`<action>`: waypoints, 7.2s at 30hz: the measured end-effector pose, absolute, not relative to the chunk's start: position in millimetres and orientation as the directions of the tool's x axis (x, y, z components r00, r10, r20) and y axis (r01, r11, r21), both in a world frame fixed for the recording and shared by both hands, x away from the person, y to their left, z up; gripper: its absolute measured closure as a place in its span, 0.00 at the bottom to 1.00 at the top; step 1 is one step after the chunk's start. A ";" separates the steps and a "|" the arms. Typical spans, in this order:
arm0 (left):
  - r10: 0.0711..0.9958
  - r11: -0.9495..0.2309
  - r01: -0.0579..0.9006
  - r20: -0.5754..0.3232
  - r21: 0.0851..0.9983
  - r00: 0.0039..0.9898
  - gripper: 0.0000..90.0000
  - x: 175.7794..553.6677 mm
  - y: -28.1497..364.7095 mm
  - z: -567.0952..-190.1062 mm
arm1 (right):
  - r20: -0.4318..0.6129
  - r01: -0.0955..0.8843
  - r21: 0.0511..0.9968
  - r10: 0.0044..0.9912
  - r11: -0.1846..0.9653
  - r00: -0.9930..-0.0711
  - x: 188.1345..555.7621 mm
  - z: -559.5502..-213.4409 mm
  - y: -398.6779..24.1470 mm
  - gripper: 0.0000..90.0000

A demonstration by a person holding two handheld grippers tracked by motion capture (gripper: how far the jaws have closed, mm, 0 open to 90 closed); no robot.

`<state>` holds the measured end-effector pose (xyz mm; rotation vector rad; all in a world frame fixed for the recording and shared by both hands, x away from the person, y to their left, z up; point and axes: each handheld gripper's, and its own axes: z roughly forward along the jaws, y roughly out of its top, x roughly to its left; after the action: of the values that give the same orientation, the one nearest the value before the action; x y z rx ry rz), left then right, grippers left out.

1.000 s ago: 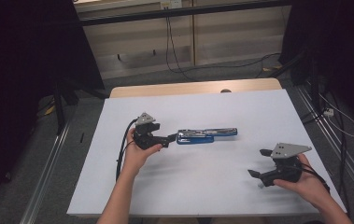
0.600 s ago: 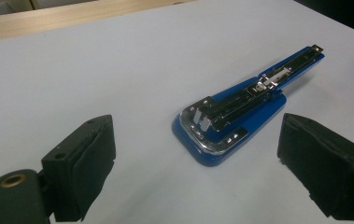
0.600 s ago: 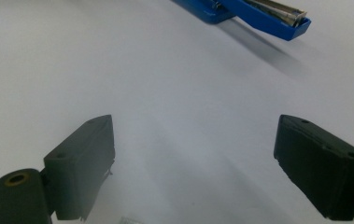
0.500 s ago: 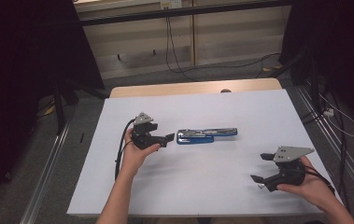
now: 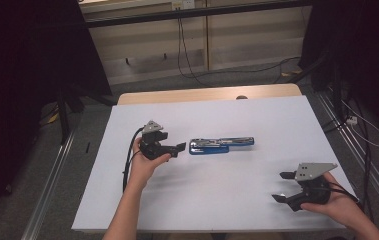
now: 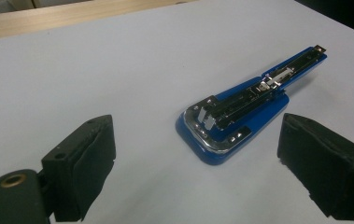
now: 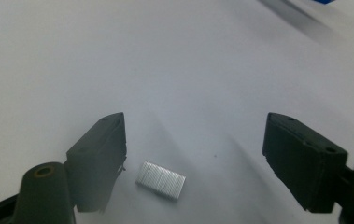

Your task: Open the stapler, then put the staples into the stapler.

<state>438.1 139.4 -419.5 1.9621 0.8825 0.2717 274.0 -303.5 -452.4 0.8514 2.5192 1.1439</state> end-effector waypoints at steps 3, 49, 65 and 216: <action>0.685 -0.296 0.476 -0.164 0.828 0.710 0.13 438.1 139.9 -419.2 | 0.027 0.413 0.746 0.596 0.522 -0.803 271.8 -453.7 -306.8 0.29; 0.688 -0.311 0.481 -0.154 0.820 0.709 0.14 439.2 135.9 -422.5 | 0.012 0.363 0.719 0.512 0.593 -0.859 265.2 -458.8 -300.7 0.64; 0.691 -0.316 0.486 -0.153 0.815 0.707 0.14 439.4 137.2 -423.0 | 0.041 0.358 0.712 0.474 0.604 -0.880 261.8 -457.4 -302.6 0.73; 0.657 -0.357 0.486 -0.155 0.798 0.738 0.07 436.1 147.0 -425.7 | 0.010 0.267 0.784 0.418 0.560 -0.908 461.7 -385.2 -175.9 0.89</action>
<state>436.1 147.0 -425.7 2.0258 0.8649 0.2377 461.7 -175.9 -385.2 0.5797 2.6147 1.2692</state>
